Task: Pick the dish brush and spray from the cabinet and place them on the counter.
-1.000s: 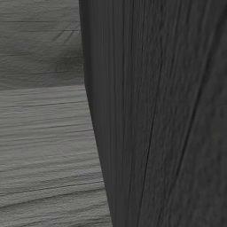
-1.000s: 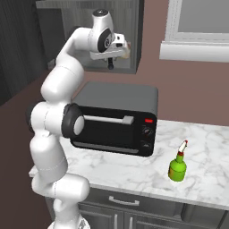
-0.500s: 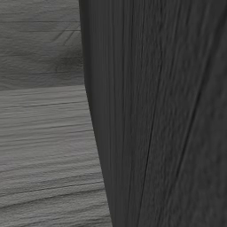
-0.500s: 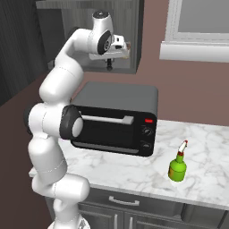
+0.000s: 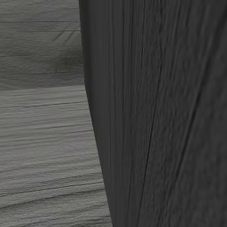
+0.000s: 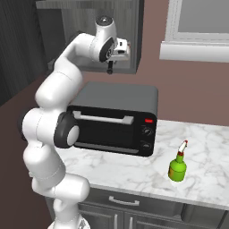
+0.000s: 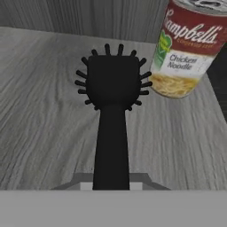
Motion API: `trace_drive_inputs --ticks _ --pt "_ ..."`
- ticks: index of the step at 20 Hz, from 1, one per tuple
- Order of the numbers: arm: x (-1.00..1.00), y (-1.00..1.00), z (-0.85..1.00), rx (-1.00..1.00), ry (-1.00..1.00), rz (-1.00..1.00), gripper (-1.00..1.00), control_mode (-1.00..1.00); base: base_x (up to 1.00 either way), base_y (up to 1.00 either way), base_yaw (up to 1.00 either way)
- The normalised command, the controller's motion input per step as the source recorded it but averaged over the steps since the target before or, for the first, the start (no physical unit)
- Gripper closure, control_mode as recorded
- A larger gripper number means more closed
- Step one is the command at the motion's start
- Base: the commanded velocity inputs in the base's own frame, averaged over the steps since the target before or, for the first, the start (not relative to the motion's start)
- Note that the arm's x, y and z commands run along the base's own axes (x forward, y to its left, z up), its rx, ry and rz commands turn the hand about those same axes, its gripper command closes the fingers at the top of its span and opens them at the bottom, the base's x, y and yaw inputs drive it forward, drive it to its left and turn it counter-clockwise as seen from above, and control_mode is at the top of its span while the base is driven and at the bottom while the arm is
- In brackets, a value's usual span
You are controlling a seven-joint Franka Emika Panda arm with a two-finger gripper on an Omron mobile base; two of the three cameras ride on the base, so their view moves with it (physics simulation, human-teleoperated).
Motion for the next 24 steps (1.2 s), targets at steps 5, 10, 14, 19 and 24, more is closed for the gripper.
trace_drive_inputs --ticks 5,10,14,19,24 --pt "-0.29 -0.16 0.22 0.05 0.0 0.0 1.0 -1.0 0.0 0.0 0.0" --pt "-0.5 -0.06 0.16 0.03 0.0 0.0 1.0 -1.0 0.0 0.0 0.0" --pt "-0.72 -0.01 0.02 0.0 -0.04 0.0 1.0 -1.0 0.0 0.0 0.0" --pt "-0.82 -0.01 0.0 0.0 -0.13 0.0 1.0 -1.0 0.0 0.0 0.0" --pt "-0.97 0.0 0.0 0.0 -0.17 0.0 1.0 -1.0 0.0 0.0 0.0"
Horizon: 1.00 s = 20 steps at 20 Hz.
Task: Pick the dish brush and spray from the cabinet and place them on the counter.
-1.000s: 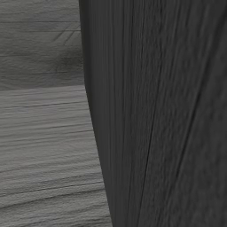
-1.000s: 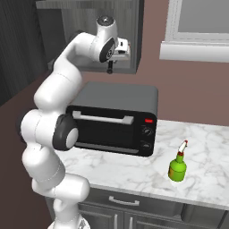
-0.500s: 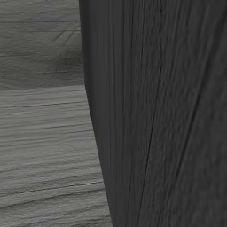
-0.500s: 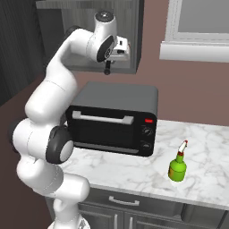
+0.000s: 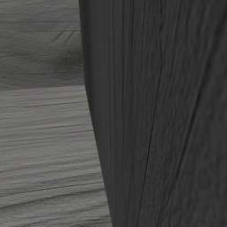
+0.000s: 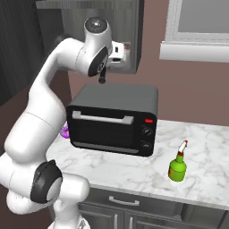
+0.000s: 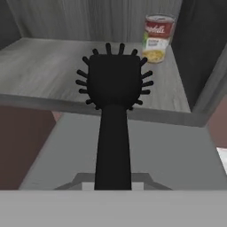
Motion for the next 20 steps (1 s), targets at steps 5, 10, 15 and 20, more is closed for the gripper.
trace_drive_inputs --ticks 5,10,15,20 --pt "-0.96 0.0 -0.08 0.0 -0.1 0.0 1.0 -1.0 0.0 0.0 0.0" --pt "-0.89 -0.01 -0.22 -0.03 -0.02 0.0 1.0 -1.0 0.0 0.0 0.0" --pt "-0.72 0.0 -0.23 -0.04 0.02 0.0 1.0 -1.0 0.0 0.0 0.0" --pt "-0.54 0.0 -0.35 -0.04 0.0 0.0 1.0 -1.0 0.0 0.0 0.0"
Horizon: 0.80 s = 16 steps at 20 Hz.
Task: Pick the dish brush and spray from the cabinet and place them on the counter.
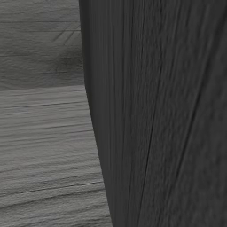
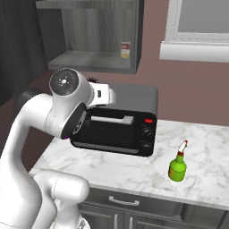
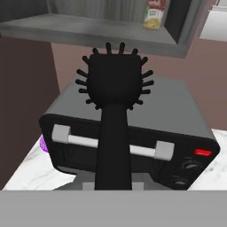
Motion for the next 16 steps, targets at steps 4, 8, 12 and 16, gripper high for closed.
trace_drive_inputs --ticks 4,8,12,16 --pt "-0.25 0.0 -0.35 -0.01 0.0 0.0 1.0 -1.0 0.0 0.0 0.0" --pt "0.0 0.0 -0.17 0.0 0.0 0.0 1.0 -1.0 0.0 0.0 0.0" --pt "0.0 -0.01 -0.31 -0.01 0.01 0.0 1.0 -1.0 0.0 0.0 0.0" --pt "-0.05 -0.13 -0.4 -0.06 0.12 0.0 1.0 -1.0 0.0 0.0 0.0"
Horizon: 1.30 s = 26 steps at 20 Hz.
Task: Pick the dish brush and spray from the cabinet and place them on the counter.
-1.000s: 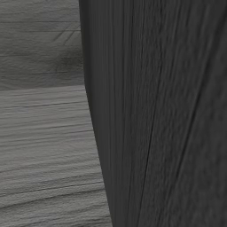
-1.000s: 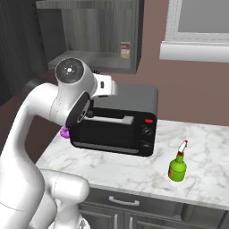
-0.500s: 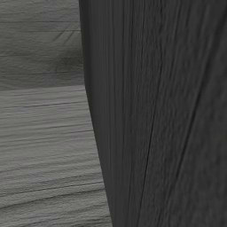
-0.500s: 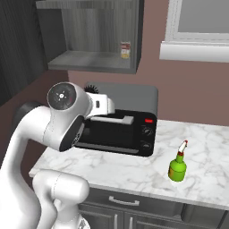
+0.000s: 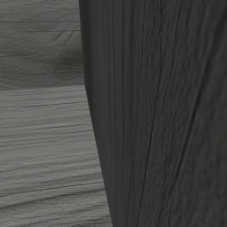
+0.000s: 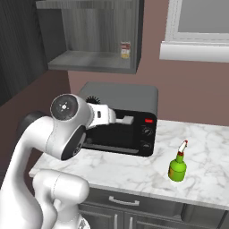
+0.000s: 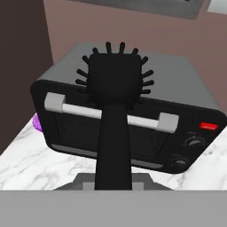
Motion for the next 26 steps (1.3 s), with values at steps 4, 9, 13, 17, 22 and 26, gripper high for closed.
trace_drive_inputs --ticks 4,9,13,17,22,26 --pt "-0.04 -0.11 -0.41 -0.06 0.12 0.0 1.0 -1.0 0.0 0.0 0.0" --pt "0.0 -0.08 -0.45 -0.01 0.03 0.0 1.0 -1.0 0.0 0.0 0.0" --pt "0.0 -0.06 -0.49 0.0 0.0 0.0 1.0 -1.0 0.0 0.0 0.0" --pt "0.0 -0.03 -0.51 -0.02 0.0 0.0 1.0 -1.0 0.0 0.0 0.0" --pt "0.0 -0.06 -0.45 -0.03 0.04 0.0 1.0 -1.0 0.0 0.0 0.0" --pt "-0.02 -0.09 -0.4 0.0 0.0 0.0 1.0 -1.0 0.0 0.0 0.0"
